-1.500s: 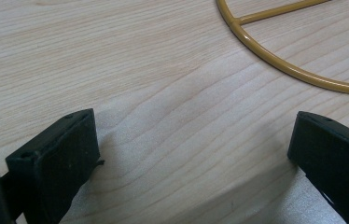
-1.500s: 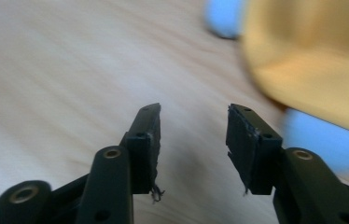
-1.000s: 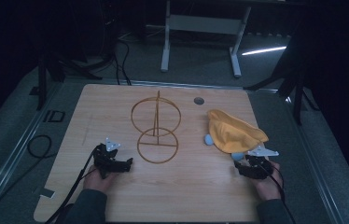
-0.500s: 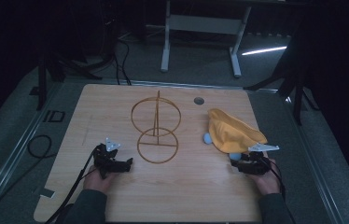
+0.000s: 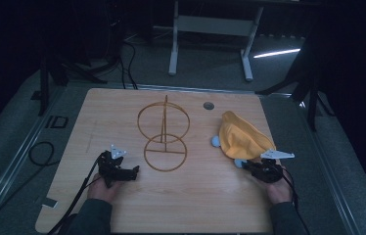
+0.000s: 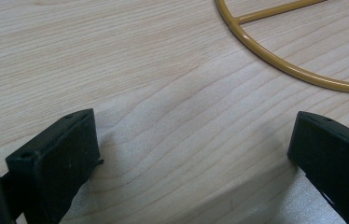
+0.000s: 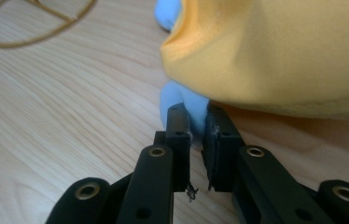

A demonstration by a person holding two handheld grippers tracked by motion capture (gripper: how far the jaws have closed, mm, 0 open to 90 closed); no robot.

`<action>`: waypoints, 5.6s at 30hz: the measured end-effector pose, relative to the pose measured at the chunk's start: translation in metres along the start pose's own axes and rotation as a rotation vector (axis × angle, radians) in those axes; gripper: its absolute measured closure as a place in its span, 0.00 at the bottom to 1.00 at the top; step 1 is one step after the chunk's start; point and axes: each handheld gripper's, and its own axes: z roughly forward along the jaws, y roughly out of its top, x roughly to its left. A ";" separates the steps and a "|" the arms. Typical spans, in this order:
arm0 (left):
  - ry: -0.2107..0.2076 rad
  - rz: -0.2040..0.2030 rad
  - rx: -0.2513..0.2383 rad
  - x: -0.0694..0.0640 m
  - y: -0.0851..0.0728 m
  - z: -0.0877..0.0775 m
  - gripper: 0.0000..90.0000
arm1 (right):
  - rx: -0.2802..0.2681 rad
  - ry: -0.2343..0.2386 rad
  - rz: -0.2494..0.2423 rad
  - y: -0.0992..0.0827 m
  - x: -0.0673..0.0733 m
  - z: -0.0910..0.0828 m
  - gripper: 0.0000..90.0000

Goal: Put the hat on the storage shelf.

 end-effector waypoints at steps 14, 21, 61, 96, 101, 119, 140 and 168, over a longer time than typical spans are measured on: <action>0.000 0.002 0.002 0.000 0.000 0.000 0.02 | -0.084 0.015 -0.105 0.032 0.018 -0.021 0.93; 0.000 -0.002 -0.001 0.000 0.000 0.000 0.02 | -0.143 0.022 -0.130 0.050 0.024 -0.035 0.94; -0.001 0.001 0.001 0.000 0.000 0.000 0.02 | -0.210 -0.043 -0.070 0.051 0.017 -0.095 0.67; -0.002 0.000 0.000 0.000 0.000 0.000 0.02 | 0.095 -0.199 -0.184 0.098 -0.001 -0.077 0.62; -0.002 -0.003 -0.002 0.000 0.000 0.000 0.02 | 0.157 -0.201 -0.185 0.107 -0.004 -0.071 0.61; -0.002 0.000 0.000 0.000 0.000 0.000 0.02 | 0.443 -0.134 -0.175 0.129 -0.006 -0.033 0.81; -0.003 -0.001 0.000 0.000 0.000 0.000 0.02 | 0.431 -0.168 -0.371 0.160 0.034 -0.050 0.91; -0.003 -0.001 0.001 0.000 0.000 0.000 0.02 | 0.065 -0.003 -0.372 0.196 0.054 -0.097 0.92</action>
